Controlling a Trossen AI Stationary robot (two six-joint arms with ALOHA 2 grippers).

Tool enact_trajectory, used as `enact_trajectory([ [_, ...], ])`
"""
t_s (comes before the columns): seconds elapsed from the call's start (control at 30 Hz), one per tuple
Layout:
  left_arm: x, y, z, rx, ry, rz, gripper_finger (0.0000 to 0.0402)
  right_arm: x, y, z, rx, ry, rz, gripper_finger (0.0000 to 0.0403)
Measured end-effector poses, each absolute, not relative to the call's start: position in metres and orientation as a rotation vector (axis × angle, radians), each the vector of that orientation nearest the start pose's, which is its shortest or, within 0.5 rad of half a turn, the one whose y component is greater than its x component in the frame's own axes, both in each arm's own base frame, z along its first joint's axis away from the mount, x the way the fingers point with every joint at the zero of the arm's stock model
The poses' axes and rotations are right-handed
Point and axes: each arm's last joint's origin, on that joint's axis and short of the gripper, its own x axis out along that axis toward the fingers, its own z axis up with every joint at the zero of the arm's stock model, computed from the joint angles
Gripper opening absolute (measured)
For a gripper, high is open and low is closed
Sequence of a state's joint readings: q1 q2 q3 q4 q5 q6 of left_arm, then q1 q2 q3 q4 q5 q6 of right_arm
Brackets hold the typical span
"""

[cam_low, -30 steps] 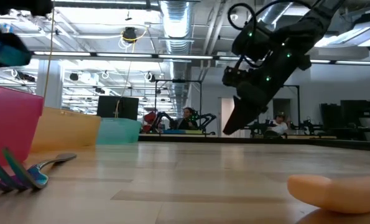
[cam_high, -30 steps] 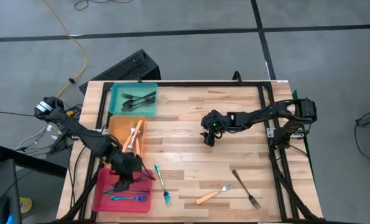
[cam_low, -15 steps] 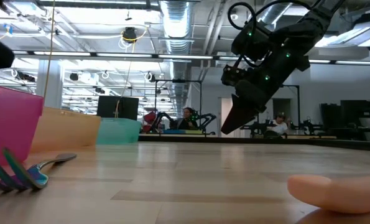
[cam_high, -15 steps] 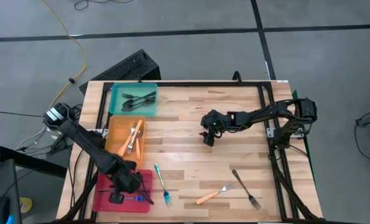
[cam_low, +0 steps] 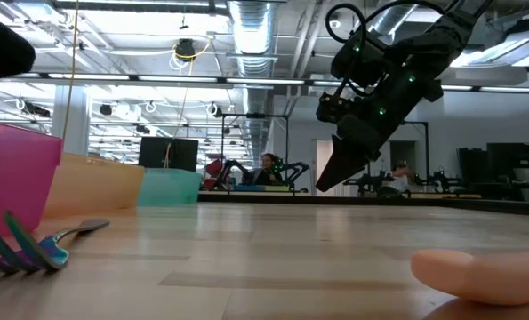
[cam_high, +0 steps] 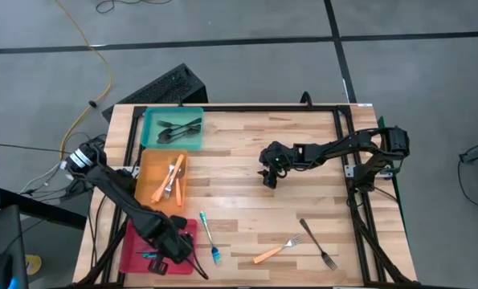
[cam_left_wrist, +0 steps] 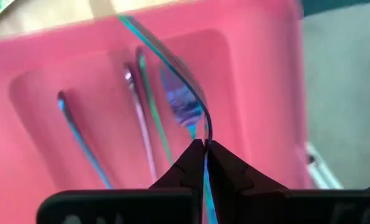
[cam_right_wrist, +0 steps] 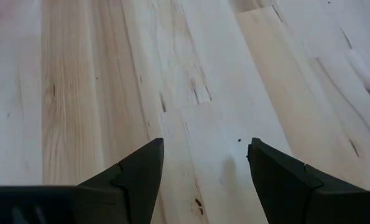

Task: Sort silverware by color (type)
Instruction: Put the blue fork into the pink bin

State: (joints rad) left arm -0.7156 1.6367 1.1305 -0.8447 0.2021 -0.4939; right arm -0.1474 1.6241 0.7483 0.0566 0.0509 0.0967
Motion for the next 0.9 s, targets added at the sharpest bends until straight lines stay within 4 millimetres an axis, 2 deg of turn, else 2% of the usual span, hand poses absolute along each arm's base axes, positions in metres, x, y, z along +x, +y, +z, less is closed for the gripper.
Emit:
enact_trajectory([
  [0.23, 0.222, -0.216, 0.211, -0.083, 1.434, -0.445, 0.0, 0.3, -0.046, 0.147, 0.13, 0.81, -0.226, 0.0255],
  [0.4, 0.22, -0.227, 0.202, -0.088, 1.453, -0.468, 0.0, 0.3, -0.046, 0.147, 0.129, 0.81, -0.226, 0.0255],
  [0.53, 0.217, -0.228, 0.197, -0.038, 1.49, -0.476, 0.0, 0.3, -0.046, 0.147, 0.13, 0.81, -0.225, 0.0255],
  [0.9, 0.217, -0.234, 0.198, 0.001, 1.427, -0.519, 0.0, 0.3, -0.046, 0.147, 0.13, 0.806, -0.226, 0.0255],
])
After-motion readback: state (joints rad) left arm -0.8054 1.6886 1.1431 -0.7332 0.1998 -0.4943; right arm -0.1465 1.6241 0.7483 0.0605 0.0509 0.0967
